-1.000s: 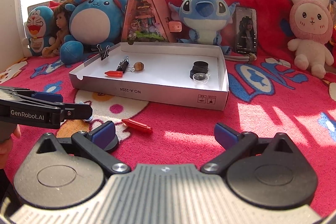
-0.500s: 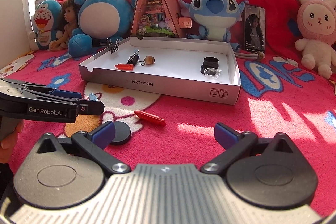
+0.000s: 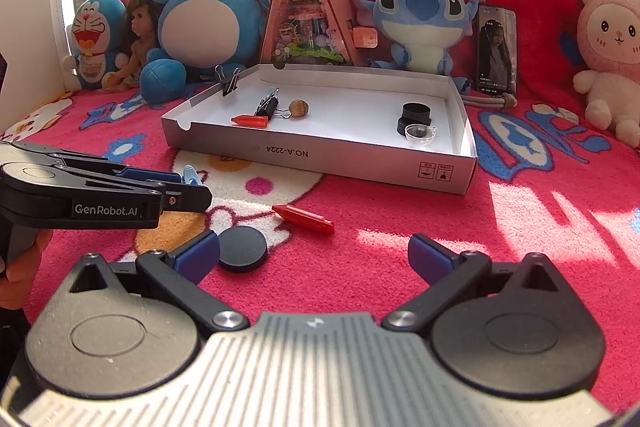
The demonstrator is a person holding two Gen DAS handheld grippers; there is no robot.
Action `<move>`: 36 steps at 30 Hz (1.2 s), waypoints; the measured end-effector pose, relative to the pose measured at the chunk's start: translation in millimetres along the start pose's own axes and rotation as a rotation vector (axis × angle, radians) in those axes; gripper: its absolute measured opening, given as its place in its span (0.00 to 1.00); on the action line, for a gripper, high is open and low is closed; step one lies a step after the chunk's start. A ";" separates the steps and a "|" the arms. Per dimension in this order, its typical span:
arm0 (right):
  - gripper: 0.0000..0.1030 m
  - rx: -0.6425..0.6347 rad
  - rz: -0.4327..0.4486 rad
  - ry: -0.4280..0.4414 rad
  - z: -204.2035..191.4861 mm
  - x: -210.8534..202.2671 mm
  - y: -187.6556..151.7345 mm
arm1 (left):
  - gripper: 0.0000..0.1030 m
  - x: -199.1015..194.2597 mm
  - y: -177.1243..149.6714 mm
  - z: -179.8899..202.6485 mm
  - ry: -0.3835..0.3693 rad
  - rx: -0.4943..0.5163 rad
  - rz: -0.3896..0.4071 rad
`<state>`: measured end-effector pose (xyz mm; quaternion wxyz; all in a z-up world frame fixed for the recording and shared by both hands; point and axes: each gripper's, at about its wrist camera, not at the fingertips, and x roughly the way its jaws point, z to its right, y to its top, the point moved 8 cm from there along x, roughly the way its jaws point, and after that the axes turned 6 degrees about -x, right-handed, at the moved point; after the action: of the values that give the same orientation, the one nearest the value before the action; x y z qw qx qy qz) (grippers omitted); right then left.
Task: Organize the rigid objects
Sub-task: 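Grasp the blue hair clip with left tool while right tool grasps the black disc, then carry the blue hair clip and the black disc into the white box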
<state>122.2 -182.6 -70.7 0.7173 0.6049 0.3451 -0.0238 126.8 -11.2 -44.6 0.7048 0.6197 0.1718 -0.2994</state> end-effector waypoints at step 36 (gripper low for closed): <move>0.36 -0.032 -0.007 0.038 -29.5 8.4 3.2 | 0.26 10.0 6.5 -1.6 0.050 0.044 -0.009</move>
<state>116.3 -152.4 -73.3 0.7199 0.5926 0.3612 -0.0095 138.8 -11.4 -46.1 0.6852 0.6415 0.1857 -0.2907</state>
